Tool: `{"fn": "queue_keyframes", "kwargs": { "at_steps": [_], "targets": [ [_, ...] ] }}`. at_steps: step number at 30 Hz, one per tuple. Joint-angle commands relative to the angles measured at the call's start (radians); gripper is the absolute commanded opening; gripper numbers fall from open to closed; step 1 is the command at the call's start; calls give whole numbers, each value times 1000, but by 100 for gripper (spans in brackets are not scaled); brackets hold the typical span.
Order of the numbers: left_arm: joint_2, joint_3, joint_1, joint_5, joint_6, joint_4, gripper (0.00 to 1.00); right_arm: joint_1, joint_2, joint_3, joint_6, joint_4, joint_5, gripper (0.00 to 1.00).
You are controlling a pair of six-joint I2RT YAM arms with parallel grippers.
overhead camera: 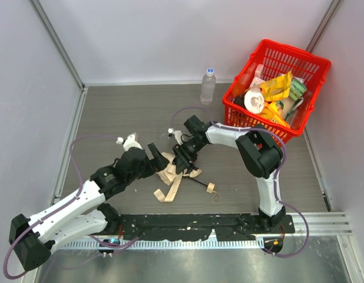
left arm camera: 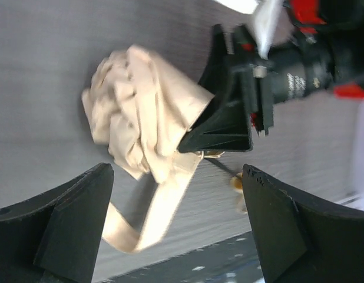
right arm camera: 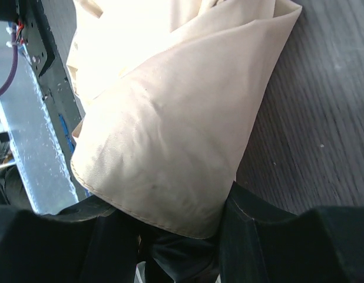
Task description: Put away the umbrella
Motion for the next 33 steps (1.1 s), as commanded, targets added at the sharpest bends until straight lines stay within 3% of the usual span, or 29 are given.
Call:
{"fn": "queue_keyframes", "kwargs": {
  "at_steps": [1,3,8,11,14,17,26,33],
  "targets": [
    [-38,-110,25,-2,-718,2,95,-6,-87,-74,148,229,58,1],
    [-35,-139,41,24,-857,17,95,-6,-89,-88,162,252,53,1],
    [11,-95,44,-63,-971,5,100,-1,-104,-101,165,259,38,1],
    [109,-44,90,15,-1036,-56,100,-1,-104,-95,150,239,46,1],
    [205,0,165,105,-1024,-95,100,3,-101,-86,139,222,32,1],
    [270,45,194,102,-991,-104,100,6,-101,-83,127,208,26,1],
    [429,66,197,190,-996,-65,99,11,-76,-52,107,180,21,1],
    [537,77,197,145,-978,0,99,20,-75,-52,105,174,10,1]
  ]
}}
